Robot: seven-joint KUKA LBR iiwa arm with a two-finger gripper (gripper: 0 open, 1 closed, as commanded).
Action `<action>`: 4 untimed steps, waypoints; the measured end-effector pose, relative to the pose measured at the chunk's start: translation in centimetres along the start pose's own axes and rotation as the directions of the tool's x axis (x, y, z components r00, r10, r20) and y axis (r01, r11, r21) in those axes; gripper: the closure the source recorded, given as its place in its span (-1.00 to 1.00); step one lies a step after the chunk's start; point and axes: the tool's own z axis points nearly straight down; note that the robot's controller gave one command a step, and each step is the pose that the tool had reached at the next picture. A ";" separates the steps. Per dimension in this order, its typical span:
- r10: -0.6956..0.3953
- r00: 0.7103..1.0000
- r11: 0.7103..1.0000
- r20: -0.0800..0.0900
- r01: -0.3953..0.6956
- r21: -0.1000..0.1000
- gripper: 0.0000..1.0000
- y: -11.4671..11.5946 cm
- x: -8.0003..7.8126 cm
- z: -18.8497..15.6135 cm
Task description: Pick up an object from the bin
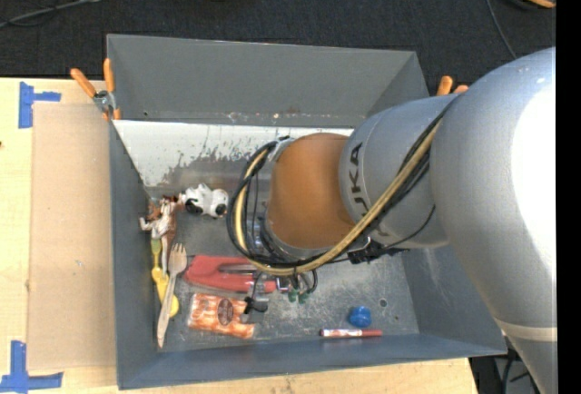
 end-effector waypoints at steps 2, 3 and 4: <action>-0.036 0.999 0.999 -0.006 0.036 0.004 1.00 -5.5 -1.0 1.6; -0.051 0.999 0.999 -0.018 0.051 0.005 1.00 -5.4 -1.1 -4.4; -0.028 0.999 1.000 -0.016 0.028 0.005 1.00 -4.7 0.4 -8.8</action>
Offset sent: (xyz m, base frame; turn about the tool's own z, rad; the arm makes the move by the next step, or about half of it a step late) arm 0.0000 0.0000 0.0000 0.0000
